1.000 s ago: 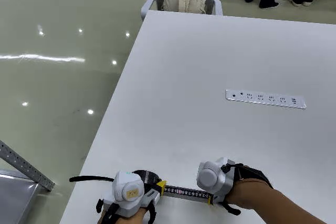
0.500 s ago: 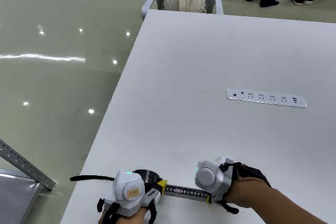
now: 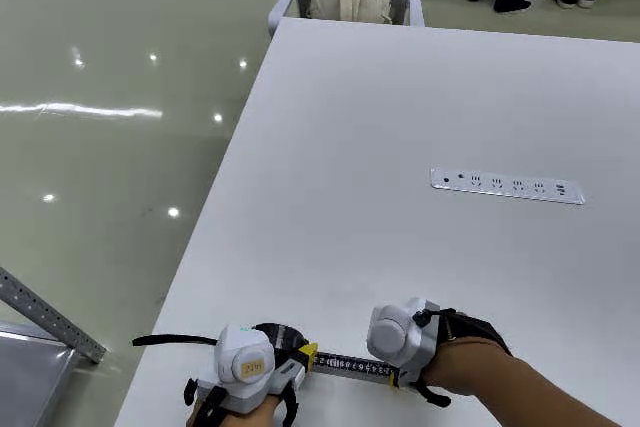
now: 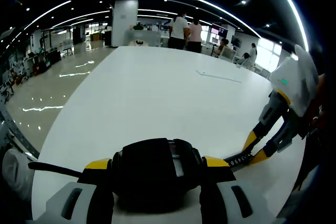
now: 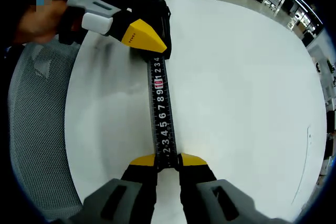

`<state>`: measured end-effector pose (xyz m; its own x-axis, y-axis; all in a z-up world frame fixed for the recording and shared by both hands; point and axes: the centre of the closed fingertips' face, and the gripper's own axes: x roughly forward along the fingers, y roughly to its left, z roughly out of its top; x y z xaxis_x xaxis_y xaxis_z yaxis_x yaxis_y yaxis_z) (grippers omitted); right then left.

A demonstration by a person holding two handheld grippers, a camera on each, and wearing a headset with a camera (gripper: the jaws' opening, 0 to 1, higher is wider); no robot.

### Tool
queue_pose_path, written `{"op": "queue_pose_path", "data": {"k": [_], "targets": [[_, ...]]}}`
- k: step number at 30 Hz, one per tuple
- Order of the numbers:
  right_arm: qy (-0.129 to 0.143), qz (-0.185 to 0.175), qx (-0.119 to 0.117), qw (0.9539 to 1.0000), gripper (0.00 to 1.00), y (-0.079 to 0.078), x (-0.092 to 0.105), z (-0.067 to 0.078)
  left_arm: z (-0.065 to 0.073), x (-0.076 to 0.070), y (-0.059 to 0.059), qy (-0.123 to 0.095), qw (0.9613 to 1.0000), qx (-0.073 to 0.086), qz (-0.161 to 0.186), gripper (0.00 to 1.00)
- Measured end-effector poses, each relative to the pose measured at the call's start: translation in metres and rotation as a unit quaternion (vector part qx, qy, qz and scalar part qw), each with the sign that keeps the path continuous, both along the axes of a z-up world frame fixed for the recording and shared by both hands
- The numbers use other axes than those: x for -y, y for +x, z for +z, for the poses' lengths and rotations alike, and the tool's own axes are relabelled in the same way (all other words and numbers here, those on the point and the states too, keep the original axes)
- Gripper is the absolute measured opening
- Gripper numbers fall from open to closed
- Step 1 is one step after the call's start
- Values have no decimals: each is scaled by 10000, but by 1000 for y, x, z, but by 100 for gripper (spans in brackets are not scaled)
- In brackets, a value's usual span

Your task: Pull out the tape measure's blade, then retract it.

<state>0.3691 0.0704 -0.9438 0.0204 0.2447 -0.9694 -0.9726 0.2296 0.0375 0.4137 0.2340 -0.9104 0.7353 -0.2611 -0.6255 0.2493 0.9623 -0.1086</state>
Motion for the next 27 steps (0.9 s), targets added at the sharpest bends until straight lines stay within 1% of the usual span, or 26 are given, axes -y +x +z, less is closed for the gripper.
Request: {"op": "queue_pose_path", "data": {"k": [12, 27], "targets": [[71, -15, 1, 10000, 16, 1, -4, 0, 0, 0, 0, 1, 10000, -18, -6, 63], [87, -12, 14, 10000, 15, 1, -11, 0, 1, 0, -1, -11, 10000, -11, -10, 63]]}}
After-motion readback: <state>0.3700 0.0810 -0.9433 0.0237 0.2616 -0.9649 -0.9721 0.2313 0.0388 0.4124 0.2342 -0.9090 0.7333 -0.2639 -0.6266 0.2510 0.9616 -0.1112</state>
